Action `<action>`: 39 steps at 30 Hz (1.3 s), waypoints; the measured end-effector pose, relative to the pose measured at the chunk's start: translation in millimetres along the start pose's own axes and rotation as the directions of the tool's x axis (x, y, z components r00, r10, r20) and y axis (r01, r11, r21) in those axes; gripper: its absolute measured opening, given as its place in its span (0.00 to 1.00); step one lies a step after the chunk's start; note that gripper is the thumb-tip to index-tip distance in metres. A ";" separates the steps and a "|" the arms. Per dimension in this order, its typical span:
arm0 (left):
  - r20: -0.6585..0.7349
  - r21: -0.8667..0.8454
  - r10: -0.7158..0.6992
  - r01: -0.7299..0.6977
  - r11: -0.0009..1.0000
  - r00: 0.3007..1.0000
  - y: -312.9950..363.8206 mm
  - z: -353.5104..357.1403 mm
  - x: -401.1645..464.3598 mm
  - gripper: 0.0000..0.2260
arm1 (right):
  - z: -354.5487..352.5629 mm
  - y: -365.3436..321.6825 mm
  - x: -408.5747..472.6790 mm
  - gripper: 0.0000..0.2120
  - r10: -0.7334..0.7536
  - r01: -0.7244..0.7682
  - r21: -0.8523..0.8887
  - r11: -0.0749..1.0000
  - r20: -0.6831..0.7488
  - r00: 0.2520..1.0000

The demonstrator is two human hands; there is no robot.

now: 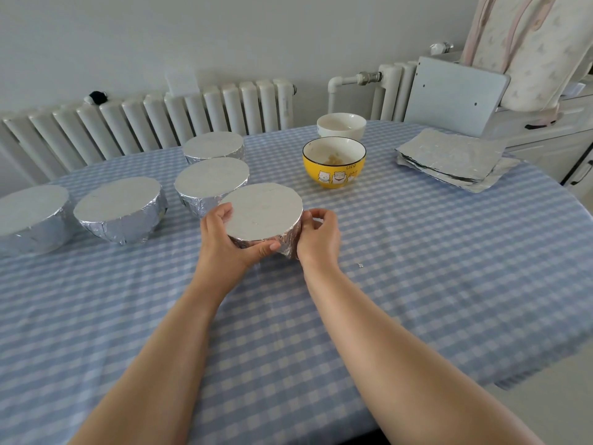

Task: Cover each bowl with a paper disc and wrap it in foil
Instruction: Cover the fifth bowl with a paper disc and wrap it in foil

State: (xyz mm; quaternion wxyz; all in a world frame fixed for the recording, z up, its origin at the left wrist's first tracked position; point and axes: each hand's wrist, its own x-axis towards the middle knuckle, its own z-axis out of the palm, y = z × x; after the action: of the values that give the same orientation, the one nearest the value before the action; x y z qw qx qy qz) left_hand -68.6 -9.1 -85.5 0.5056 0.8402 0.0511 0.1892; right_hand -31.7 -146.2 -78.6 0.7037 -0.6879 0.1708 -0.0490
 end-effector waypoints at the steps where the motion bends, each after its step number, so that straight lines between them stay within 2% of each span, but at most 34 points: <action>1: 0.000 -0.003 -0.002 0.002 1.000 1.000 0.2 0.1 -0.2 0.51 | 0.5 -0.2 -0.1 0.05 0.002 -0.002 -0.002 1.000 0.002 1.000; 10: -0.002 -0.012 -0.005 0.005 1.000 1.000 2.1 1.2 -3.0 0.51 | -2.6 -5.5 4.0 0.16 0.019 -0.009 -0.073 0.997 0.142 0.990; 15: -0.066 0.010 -0.021 0.021 1.000 0.998 8.4 11.8 -10.6 0.51 | -10.5 -3.6 12.7 0.15 -0.021 0.060 -0.206 0.977 0.189 0.982; 18: -0.119 0.023 -0.029 0.032 0.999 0.992 11.2 21.4 -15.3 0.50 | -17.6 -2.6 18.5 0.18 -0.003 0.049 -0.264 0.963 0.174 0.985; 20: -0.156 0.006 -0.038 0.040 0.999 0.987 11.5 24.4 -17.6 0.53 | -24.5 -3.8 21.3 0.23 -0.036 0.068 -0.311 0.948 0.107 0.994; 22: -0.161 -0.014 -0.057 0.056 0.998 0.985 11.3 26.1 -19.1 0.56 | -31.5 -7.7 19.3 0.19 -0.151 0.157 -0.323 0.933 0.041 0.988; 25: -0.164 0.013 -0.052 0.054 0.998 0.985 10.7 27.3 -19.5 0.62 | -32.7 -12.5 11.8 0.11 -0.265 0.269 -0.192 0.944 0.044 0.963; 27: -0.184 0.095 0.037 -0.020 0.995 0.982 11.0 21.2 -18.6 0.59 | -28.4 -12.6 5.8 0.11 -0.252 0.270 -0.186 0.945 0.117 0.961; 28: -0.188 0.160 0.110 -0.080 0.984 0.976 10.4 16.3 -17.0 0.53 | -26.6 -11.8 3.1 0.10 -0.237 0.262 -0.178 0.948 0.151 0.960; 30: -0.137 0.294 0.238 -0.190 0.937 0.962 7.3 6.0 -11.2 0.41 | -25.1 -10.6 -0.4 0.09 -0.234 0.262 -0.149 0.953 0.184 0.955; 32: -0.035 0.335 0.247 -0.221 0.916 0.968 3.4 -0.3 -3.9 0.37 | -25.5 -10.6 -1.4 0.08 -0.234 0.261 -0.136 0.956 0.189 0.954; 34: 0.037 0.297 0.209 -0.210 0.931 0.977 1.7 -3.2 0.0 0.38 | -25.3 -10.3 -2.8 0.09 -0.210 0.238 -0.147 0.960 0.185 0.960; 39: 0.071 0.282 0.144 -0.159 0.946 0.987 7.5 -6.0 -3.2 0.50 | -22.8 -4.0 -6.6 0.11 -0.171 0.197 -0.123 0.973 0.195 0.966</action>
State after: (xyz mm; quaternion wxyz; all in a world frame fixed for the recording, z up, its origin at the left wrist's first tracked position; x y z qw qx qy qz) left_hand -74.6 -8.6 -77.3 0.3635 0.9105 0.0007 0.1971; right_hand -44.3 -166.1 -73.4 0.6583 -0.7505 0.0434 -0.0385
